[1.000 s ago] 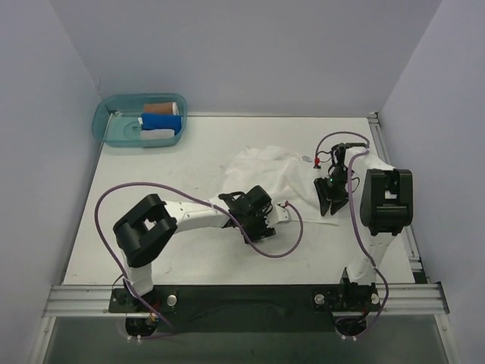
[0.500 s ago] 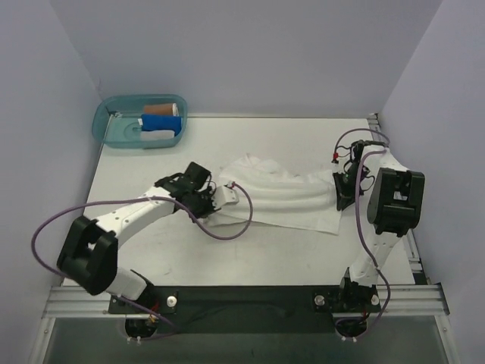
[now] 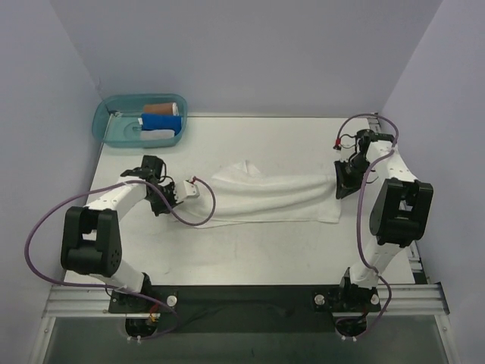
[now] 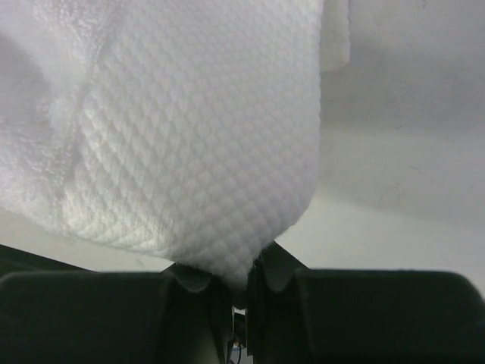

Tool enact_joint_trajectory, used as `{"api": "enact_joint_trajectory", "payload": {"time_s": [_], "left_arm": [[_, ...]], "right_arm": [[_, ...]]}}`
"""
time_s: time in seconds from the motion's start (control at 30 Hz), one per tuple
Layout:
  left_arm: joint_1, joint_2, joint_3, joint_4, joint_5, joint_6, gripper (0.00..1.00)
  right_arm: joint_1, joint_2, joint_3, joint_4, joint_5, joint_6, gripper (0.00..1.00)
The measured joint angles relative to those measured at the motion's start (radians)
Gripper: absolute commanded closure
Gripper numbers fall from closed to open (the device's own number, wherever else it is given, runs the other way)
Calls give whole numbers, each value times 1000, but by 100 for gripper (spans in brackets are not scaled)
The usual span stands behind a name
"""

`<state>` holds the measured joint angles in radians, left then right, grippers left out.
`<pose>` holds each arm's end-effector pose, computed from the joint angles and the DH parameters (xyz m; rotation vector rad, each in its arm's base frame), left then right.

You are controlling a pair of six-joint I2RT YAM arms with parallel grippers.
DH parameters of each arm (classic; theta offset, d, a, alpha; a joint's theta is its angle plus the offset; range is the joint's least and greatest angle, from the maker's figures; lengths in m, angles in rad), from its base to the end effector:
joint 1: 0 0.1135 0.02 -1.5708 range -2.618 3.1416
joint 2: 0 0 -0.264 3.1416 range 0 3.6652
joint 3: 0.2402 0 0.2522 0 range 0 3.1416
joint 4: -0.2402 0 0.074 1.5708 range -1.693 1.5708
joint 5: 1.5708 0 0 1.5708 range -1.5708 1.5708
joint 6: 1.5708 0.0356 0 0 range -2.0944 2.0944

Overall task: Roll the towels
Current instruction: Flatten the towel

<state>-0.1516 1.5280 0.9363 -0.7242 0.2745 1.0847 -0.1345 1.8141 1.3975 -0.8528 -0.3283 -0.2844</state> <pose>0.2682 -0.0507 0.1857 1.6550 2.2422 -0.1831 0.3621 -0.0374 0.2226 -0.2757 2.7456 0.3598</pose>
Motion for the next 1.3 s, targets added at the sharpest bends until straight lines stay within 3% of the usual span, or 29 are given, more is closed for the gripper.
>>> {"api": "enact_joint_trajectory", "payload": {"time_s": [0.1, 0.23, 0.27, 0.33, 0.37, 0.4, 0.47, 0.5, 0.63, 0.77, 0.9, 0.93, 1.03, 1.3], "left_arm": [[90, 80, 54, 13, -4, 68, 96], [148, 125, 117, 42, -11, 135, 68], [149, 126, 124, 50, -12, 141, 55], [146, 126, 128, 52, -9, 132, 46], [146, 126, 128, 51, -7, 123, 33], [148, 125, 128, 48, -5, 111, 14], [163, 119, 128, 43, 9, 68, 3], [175, 111, 128, 37, 20, 35, 3], [253, 44, 141, -7, 85, -161, 3], [300, 3, 197, -33, 167, -386, 3], [303, -26, 213, -40, 270, -563, 3], [301, -28, 213, -44, 288, -603, 3], [306, -28, 213, -52, 306, -684, 3], [358, -27, 174, -53, 336, -802, 3]], "right_arm": [[7, 26, 24, -8, 7, 11, 100], [6, 108, 76, -5, 15, 43, 96], [8, 120, 80, -1, 13, 49, 87], [19, 127, 82, -2, 12, 59, 70], [26, 125, 83, -5, 11, 59, 58], [32, 121, 84, -5, 10, 56, 54], [42, 98, 82, -9, 10, 40, 47], [45, 77, 78, -10, 10, 20, 47], [51, -128, -23, 1, 13, -97, 67], [100, -337, -159, 14, 57, -235, 72], [232, -358, -332, 103, 121, -344, 70], [249, -337, -359, 118, 134, -364, 66], [258, -259, -398, 169, 178, -418, 56], [253, -218, -412, 289, 229, -563, 52]]}}
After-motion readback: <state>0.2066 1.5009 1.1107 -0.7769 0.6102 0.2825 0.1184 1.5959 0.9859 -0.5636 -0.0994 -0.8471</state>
